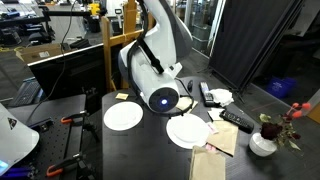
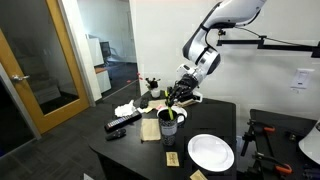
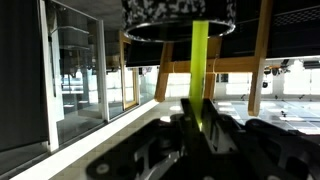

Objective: Put the pen in the mug

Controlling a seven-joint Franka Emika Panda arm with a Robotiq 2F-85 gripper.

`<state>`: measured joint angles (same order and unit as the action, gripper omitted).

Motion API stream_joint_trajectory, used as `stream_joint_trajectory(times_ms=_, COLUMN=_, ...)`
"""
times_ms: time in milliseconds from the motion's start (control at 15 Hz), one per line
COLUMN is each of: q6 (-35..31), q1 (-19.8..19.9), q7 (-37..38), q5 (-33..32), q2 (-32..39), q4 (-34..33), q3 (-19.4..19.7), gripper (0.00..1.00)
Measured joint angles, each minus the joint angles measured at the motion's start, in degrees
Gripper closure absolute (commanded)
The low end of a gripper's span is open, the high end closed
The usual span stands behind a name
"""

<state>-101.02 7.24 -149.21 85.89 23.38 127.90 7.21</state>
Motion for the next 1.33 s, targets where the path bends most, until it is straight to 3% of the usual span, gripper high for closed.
stream_joint_trajectory(times_ms=200, q6=0.0, q1=0.0, q7=0.0, q5=0.0, q2=1.2, q4=-0.1, q3=0.0, gripper=0.96)
stream_joint_trajectory(times_ms=267, q6=0.0, q1=0.0, q7=0.0, q5=0.0, q2=1.6, q4=-0.1, q3=0.0, gripper=0.74)
stream_joint_trajectory(times_ms=333, q6=0.0, q1=0.0, q7=0.0, q5=0.0, q2=1.9, q4=-0.2, q3=0.0, gripper=0.59)
stream_joint_trajectory(times_ms=867, q6=0.0, q1=0.0, q7=0.0, q5=0.2, q2=3.1, q4=-0.6, q3=0.0, gripper=0.01)
stream_joint_trajectory(times_ms=1333, q6=0.0, q1=-0.3, q7=0.0, q5=0.4, q2=2.4, q4=-1.0, q3=-0.1, gripper=0.00)
